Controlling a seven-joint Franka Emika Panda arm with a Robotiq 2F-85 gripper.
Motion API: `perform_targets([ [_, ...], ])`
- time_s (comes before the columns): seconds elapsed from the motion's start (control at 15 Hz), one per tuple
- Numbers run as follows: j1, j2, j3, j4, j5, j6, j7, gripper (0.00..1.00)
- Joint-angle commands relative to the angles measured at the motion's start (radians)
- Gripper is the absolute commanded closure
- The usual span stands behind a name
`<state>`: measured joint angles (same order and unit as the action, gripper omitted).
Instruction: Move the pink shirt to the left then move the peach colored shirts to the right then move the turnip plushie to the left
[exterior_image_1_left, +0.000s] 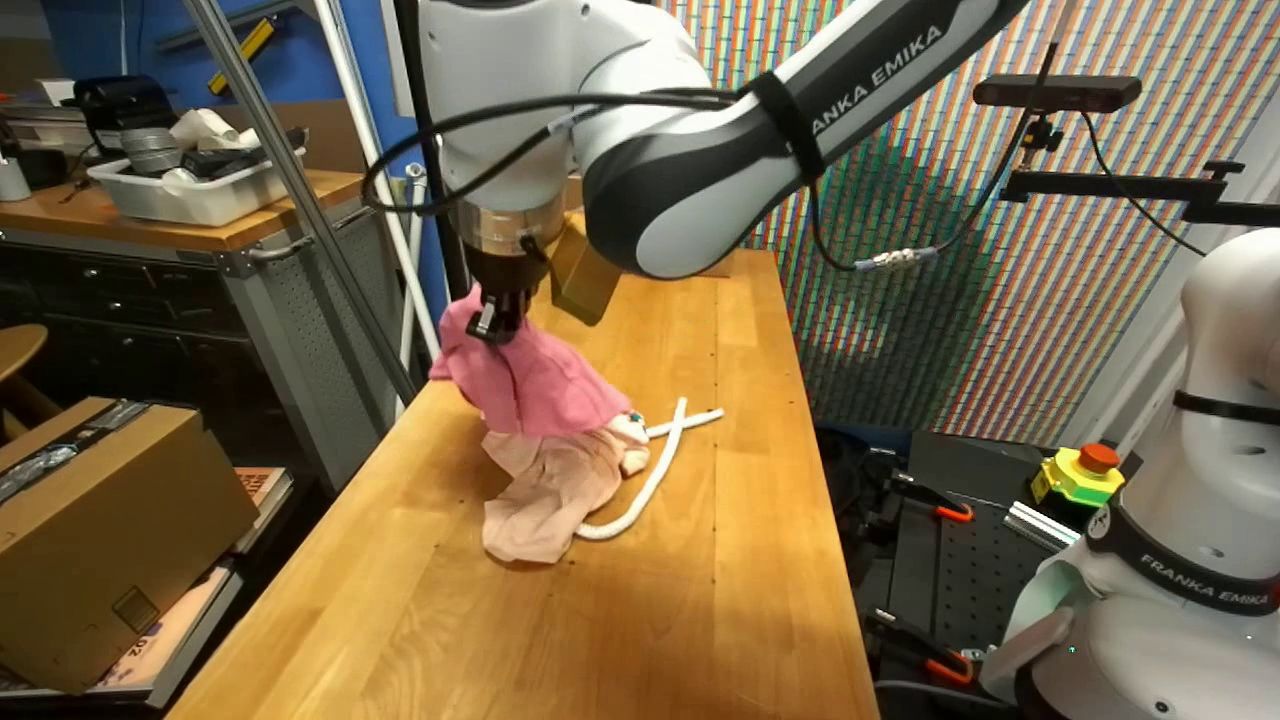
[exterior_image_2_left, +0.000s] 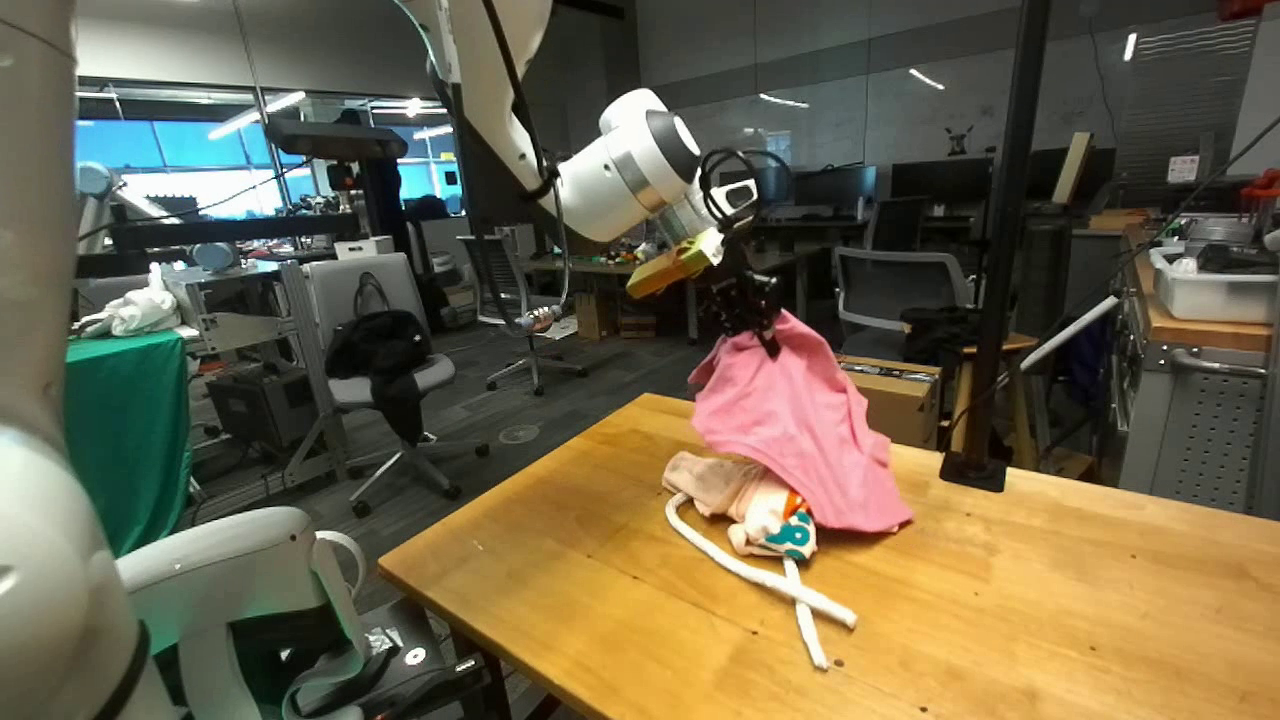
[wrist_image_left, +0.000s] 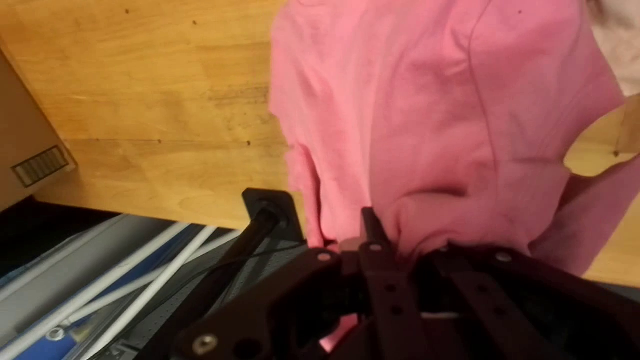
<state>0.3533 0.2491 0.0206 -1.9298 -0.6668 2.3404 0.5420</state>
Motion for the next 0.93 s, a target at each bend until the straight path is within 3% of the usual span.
perform_targets([
  [0.0,-0.002,-0.065,0.013,0.059,-0.105,-0.079,0.106,0.97],
  [0.53,-0.076,-0.129,0.034,0.138,-0.248,-0.154,0.263,0.97],
  [0.87,-0.172,-0.152,0.009,0.144,-0.228,-0.136,0.27,0.97],
])
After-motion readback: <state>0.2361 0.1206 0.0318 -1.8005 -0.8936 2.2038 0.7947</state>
